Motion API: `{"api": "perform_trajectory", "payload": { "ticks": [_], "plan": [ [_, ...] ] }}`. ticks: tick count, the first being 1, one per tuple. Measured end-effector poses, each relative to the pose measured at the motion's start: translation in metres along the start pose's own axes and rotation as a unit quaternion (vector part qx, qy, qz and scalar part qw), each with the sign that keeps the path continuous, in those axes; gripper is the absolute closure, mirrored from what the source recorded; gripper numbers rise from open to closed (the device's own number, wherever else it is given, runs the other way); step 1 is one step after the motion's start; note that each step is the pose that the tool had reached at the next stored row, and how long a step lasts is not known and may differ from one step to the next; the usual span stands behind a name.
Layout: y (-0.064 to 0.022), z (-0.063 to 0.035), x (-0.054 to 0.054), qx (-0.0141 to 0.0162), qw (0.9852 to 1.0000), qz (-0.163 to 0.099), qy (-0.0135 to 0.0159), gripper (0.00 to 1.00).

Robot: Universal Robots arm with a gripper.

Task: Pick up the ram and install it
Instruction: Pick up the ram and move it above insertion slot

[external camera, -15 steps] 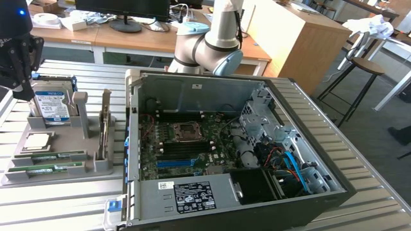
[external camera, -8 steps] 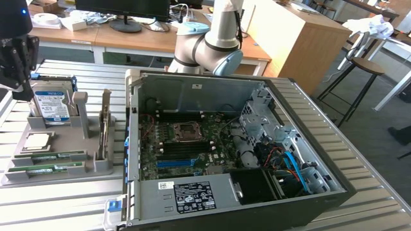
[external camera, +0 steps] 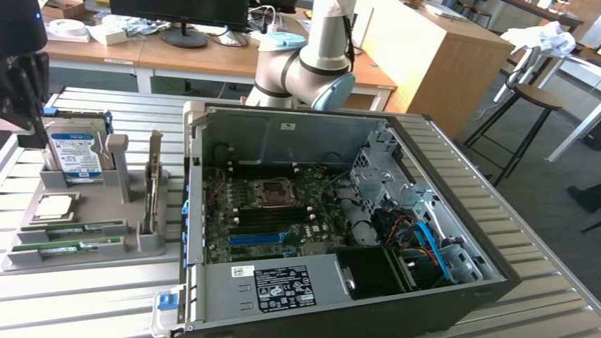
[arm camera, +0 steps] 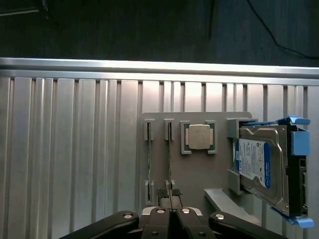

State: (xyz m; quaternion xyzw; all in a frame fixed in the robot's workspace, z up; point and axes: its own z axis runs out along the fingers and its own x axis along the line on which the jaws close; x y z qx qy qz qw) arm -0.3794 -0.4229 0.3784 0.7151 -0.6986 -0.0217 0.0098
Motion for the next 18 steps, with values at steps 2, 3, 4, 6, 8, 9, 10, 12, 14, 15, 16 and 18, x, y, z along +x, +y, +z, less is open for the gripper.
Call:
{"api": "perform_trajectory", "payload": {
  "ticks": [2,3,4,6,8,9,10,12,14,15,16,18],
  "plan": [
    [0.0000,0.0000,0.0000,-0.0002,0.9999,-0.011,0.0006,0.90],
    [0.0000,0.0000,0.0000,-0.0002,0.9999,-0.011,0.0006,0.90],
    [0.0000,0.0000,0.0000,-0.0002,0.9999,-0.011,0.0006,0.90],
    [0.0000,0.0001,0.0000,-0.0002,0.9999,-0.011,0.0007,0.90],
    [0.0000,0.0001,0.0000,-0.0002,0.9999,-0.011,0.0006,0.90],
    [0.0000,0.0001,0.0000,-0.0002,0.9999,-0.011,0.0006,0.90],
    [0.0000,0.0001,0.0000,-0.0002,0.9999,-0.010,0.0006,0.90],
    [0.0000,0.0001,0.0000,-0.0002,1.0000,-0.008,0.0006,0.90],
    [0.0000,0.0002,0.0000,-0.0002,1.0000,-0.006,0.0005,0.90],
    [0.0000,0.0003,0.0000,-0.0001,1.0000,-0.005,0.0004,0.90],
    [0.0000,0.0003,0.0000,-0.0001,1.0000,-0.004,0.0004,0.90],
    [0.0000,0.0003,0.0000,-0.0001,1.0000,-0.003,0.0003,0.90]
  ]
}}
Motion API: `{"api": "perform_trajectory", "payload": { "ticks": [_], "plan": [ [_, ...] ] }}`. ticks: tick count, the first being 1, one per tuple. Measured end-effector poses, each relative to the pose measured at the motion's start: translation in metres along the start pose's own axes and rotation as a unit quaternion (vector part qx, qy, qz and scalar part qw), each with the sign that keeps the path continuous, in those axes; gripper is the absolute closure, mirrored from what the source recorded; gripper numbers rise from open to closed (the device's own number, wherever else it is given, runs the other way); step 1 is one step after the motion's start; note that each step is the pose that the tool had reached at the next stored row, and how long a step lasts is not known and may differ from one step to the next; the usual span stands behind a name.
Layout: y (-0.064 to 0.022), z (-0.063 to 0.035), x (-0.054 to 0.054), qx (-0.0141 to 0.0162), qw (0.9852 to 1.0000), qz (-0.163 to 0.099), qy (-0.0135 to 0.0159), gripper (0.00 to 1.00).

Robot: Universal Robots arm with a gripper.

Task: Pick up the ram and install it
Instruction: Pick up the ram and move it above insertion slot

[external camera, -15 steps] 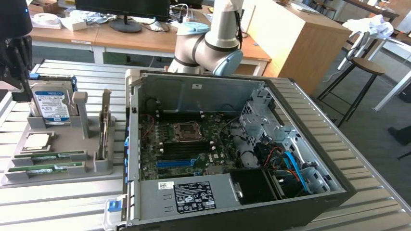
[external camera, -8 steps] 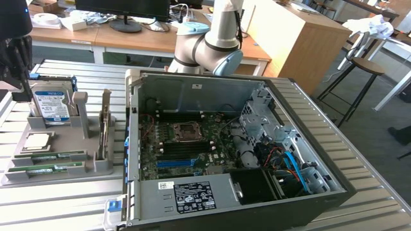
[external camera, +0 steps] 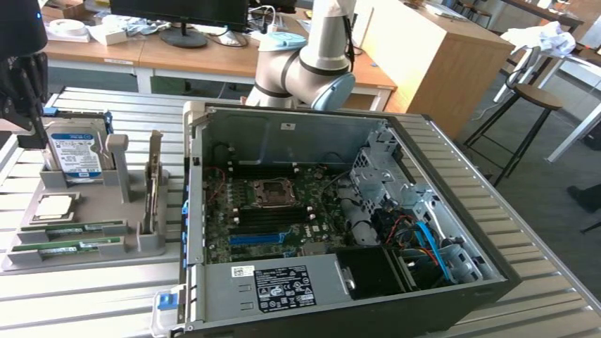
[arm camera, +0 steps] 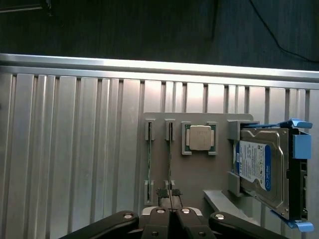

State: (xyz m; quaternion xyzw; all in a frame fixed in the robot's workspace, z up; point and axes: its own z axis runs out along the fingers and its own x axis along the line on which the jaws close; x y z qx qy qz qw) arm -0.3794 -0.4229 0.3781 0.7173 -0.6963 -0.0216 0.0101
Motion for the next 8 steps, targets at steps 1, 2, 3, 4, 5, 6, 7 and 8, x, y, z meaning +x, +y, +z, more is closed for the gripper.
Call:
{"api": "perform_trajectory", "payload": {
  "ticks": [1,2,3,4,5,6,7,8],
  "plan": [
    [0.0000,0.0000,0.0000,0.0000,1.0000,0.000,0.0000,0.90],
    [0.0000,0.0000,0.0000,0.0000,1.0000,0.000,0.0000,0.90],
    [0.0000,0.0000,0.0000,0.0000,1.0000,0.000,0.0000,0.90],
    [0.0000,0.0000,0.0000,0.0000,1.0000,0.000,0.0000,0.90],
    [0.0000,0.0000,0.0000,0.0000,1.0000,0.000,0.0000,0.90],
    [0.0000,0.0000,0.0000,0.0000,1.0000,0.000,0.0000,0.90],
    [0.0000,0.0001,0.0000,0.0001,1.0000,0.000,-0.0001,0.90],
    [0.0000,0.0001,0.0000,0.0001,1.0000,0.000,0.0000,0.90]
  ]
}}
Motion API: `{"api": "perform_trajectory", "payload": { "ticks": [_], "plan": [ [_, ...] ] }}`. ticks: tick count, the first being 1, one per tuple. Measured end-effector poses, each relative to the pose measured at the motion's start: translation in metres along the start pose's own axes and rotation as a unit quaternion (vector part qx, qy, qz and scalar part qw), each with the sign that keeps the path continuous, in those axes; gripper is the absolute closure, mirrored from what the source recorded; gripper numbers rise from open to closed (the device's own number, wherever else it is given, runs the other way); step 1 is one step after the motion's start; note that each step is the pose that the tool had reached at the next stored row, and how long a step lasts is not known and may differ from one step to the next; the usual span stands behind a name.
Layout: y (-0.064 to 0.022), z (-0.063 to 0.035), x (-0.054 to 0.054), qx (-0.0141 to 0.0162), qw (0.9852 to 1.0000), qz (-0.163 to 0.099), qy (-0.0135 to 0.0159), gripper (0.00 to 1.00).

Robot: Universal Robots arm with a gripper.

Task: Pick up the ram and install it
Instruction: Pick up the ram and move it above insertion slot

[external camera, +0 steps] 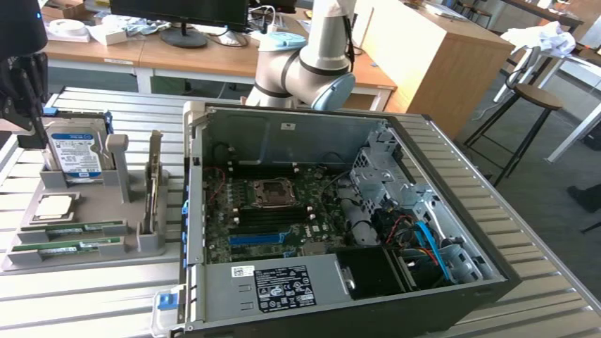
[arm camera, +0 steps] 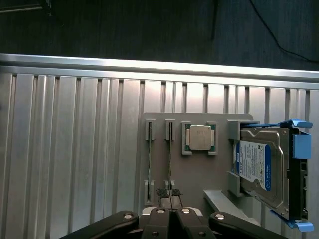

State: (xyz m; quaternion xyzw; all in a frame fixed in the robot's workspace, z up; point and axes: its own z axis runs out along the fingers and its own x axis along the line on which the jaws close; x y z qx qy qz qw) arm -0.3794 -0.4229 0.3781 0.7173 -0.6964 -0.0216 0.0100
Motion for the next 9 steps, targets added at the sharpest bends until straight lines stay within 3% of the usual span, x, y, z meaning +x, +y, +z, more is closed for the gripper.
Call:
{"api": "perform_trajectory", "payload": {
  "ticks": [4,6,8,9],
  "plan": [
    [0.0000,0.0000,0.0000,0.0000,1.0000,0.000,0.0000,0.89],
    [0.0000,0.0000,0.0000,0.0000,1.0000,0.000,0.0000,0.77],
    [0.0000,0.0000,0.0000,0.0000,1.0000,0.000,0.0000,0.77],
    [0.0000,0.0000,0.0000,0.0000,1.0000,0.000,0.0000,0.70]
  ]
}}
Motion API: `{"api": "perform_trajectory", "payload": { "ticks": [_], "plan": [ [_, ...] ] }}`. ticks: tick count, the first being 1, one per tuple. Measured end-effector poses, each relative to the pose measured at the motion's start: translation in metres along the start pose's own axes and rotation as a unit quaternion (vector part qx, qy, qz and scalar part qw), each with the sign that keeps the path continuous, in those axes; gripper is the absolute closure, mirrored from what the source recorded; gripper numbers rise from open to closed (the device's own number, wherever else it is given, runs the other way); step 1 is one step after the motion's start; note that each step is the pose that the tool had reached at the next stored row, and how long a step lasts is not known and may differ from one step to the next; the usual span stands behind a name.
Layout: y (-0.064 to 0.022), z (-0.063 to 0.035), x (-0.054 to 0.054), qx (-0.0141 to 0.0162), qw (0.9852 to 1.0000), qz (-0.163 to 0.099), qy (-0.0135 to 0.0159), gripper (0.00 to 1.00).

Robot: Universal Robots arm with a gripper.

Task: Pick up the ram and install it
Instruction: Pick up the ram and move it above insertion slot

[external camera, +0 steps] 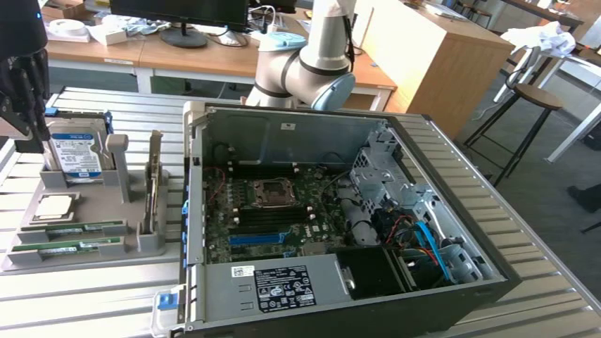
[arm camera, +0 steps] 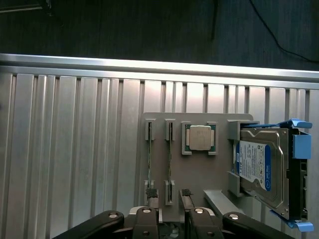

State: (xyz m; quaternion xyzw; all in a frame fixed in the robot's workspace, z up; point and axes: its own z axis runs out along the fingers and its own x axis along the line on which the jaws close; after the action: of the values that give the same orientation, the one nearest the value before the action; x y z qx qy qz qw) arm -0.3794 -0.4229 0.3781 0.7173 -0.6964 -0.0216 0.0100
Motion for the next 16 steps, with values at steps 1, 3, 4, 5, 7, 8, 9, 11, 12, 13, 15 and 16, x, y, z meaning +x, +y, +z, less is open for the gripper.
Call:
{"api": "perform_trajectory", "payload": {
  "ticks": [1,3,4,5,7,8,9,11,12,13,15,16],
  "plan": [
    [0.0000,0.0000,0.000,0.0000,1.0000,0.000,0.0000,0.70],
    [0.0000,0.0000,0.000,0.0000,1.0000,0.000,0.0000,0.70],
    [0.0000,0.0000,0.000,0.0000,1.0000,0.000,0.0000,0.70],
    [0.0000,0.0000,0.000,0.0000,1.0000,0.000,0.0000,0.70],
    [-0.0001,0.0013,0.000,0.0002,1.0000,0.000,-0.0001,0.70],
    [-0.0001,0.0023,0.000,0.0002,1.0000,0.000,-0.0001,0.70],
    [-0.0002,0.0035,0.000,0.0001,1.0000,0.000,0.0000,0.70],
    [-0.0003,0.0064,0.000,0.0002,1.0000,0.000,0.0000,0.70],
    [-0.0004,0.0078,0.000,0.0002,1.0000,0.000,0.0000,0.70],
    [-0.0004,0.0094,0.000,0.0003,1.0000,0.000,0.0000,0.70],
    [-0.0006,0.0125,0.000,0.0003,1.0000,0.000,0.0000,0.70],
    [-0.0007,0.0144,0.000,0.0003,1.0000,0.000,0.0000,0.70]
  ]
}}
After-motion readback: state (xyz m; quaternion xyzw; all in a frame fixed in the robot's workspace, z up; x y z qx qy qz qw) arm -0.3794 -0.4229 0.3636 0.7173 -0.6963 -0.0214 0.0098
